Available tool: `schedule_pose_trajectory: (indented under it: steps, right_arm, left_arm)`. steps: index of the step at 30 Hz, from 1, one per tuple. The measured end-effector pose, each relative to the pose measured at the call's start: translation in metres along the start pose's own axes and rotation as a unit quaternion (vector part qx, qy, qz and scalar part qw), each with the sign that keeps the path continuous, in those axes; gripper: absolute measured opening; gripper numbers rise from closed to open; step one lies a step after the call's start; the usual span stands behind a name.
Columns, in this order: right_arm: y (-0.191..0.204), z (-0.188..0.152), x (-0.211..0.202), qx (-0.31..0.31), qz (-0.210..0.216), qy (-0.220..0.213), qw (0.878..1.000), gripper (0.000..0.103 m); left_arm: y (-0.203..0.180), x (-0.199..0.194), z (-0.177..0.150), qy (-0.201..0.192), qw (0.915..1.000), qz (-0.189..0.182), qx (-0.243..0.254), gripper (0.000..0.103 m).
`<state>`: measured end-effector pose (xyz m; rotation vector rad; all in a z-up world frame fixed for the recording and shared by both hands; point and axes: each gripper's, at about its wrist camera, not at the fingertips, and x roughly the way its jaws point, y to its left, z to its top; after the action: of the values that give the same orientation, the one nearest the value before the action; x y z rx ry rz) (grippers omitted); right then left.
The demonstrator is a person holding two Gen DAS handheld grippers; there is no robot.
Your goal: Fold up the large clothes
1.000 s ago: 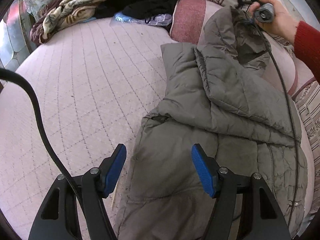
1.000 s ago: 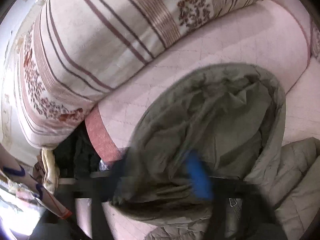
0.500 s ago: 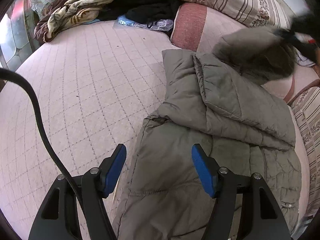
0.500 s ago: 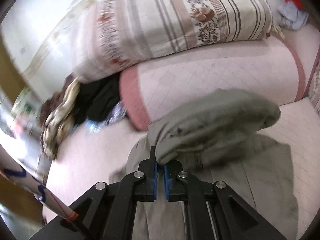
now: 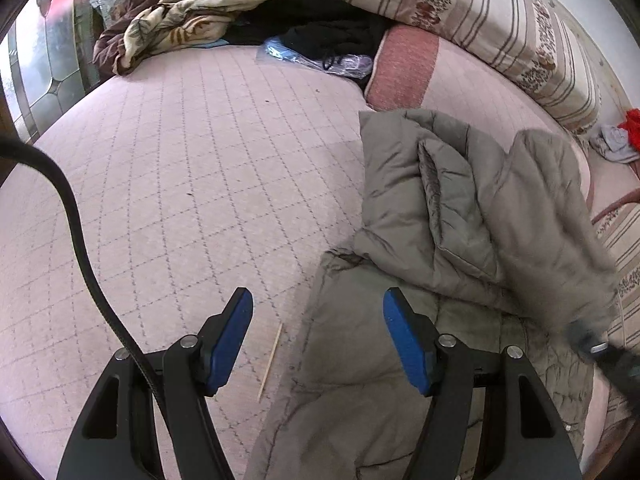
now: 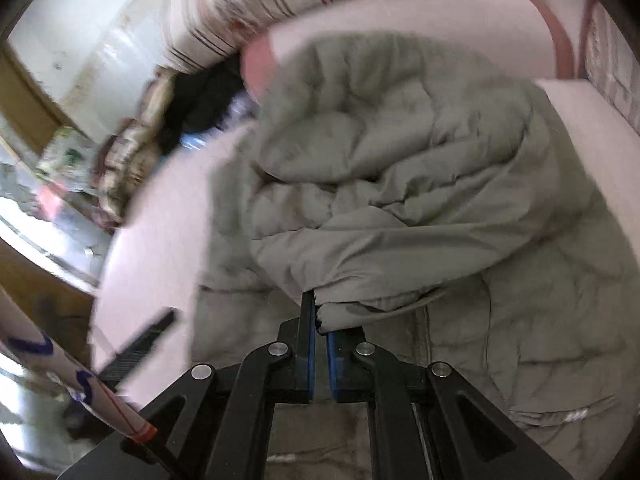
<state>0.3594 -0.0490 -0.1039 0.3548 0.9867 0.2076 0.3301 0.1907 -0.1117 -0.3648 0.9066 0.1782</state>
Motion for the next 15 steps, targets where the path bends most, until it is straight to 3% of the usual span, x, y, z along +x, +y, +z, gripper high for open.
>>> schedule_pose_trajectory:
  steps: [8,12,15]
  right_arm:
    - [-0.019,0.001,0.081,0.02,-0.051,0.05,0.997,0.004]
    - [-0.02,0.002,0.072,0.021,-0.04,0.037,0.998,0.004]
    - [-0.014,-0.004,0.05,-0.012,-0.052,0.031,0.998,0.013]
  left_arm:
    - [-0.002,0.002,0.002,0.002,1.0,0.008,0.003,0.067]
    - [0.0,0.002,0.002,0.005,1.0,0.007,0.0,0.067]
    - [0.003,-0.001,0.002,0.0,1.0,0.007,-0.005,0.067]
